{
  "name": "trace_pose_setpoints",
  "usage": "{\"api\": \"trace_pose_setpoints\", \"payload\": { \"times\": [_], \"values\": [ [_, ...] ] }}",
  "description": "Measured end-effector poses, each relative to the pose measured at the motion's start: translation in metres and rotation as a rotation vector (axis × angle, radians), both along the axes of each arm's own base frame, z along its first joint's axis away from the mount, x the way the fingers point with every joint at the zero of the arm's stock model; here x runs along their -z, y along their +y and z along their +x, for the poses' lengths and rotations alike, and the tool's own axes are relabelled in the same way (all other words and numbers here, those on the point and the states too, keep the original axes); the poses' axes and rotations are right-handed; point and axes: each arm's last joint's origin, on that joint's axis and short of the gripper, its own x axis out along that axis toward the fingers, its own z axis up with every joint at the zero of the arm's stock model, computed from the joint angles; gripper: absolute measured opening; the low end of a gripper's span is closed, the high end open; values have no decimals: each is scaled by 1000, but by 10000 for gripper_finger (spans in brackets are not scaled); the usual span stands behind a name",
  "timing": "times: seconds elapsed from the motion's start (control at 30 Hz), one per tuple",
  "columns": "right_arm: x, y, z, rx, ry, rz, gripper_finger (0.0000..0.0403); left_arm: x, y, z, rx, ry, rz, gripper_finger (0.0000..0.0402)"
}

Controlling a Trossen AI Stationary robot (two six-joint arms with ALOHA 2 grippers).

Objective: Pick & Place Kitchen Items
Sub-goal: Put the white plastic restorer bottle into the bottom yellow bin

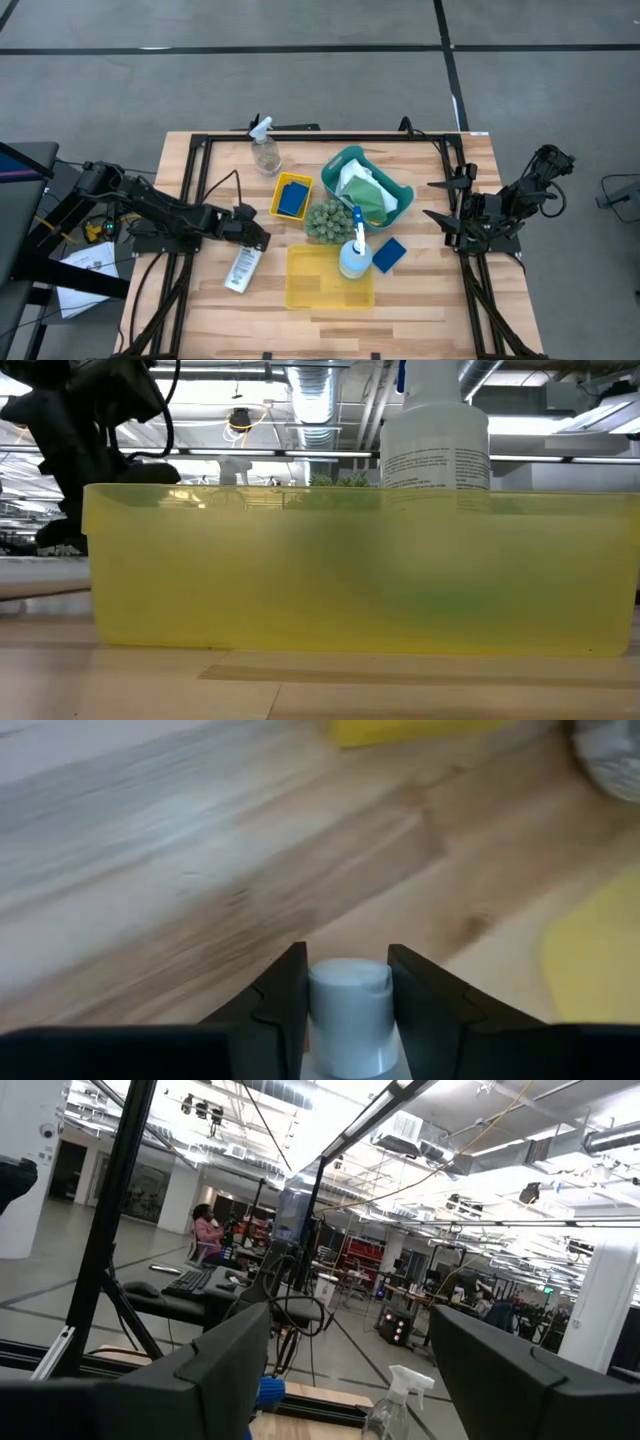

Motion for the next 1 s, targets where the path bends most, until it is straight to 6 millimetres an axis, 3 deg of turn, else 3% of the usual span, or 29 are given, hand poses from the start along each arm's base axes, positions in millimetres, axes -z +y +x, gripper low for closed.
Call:
{"api": "trace_pose_setpoints", "payload": {
  "times": [0.5,1.0],
  "values": [
    [1,0,0,1,9,3,268,-39,-26,-17,176,-269,281,110],
    [1,0,0,0,11,2,268,-52,-55,-36,169,-424,671,110]
  ]
}}
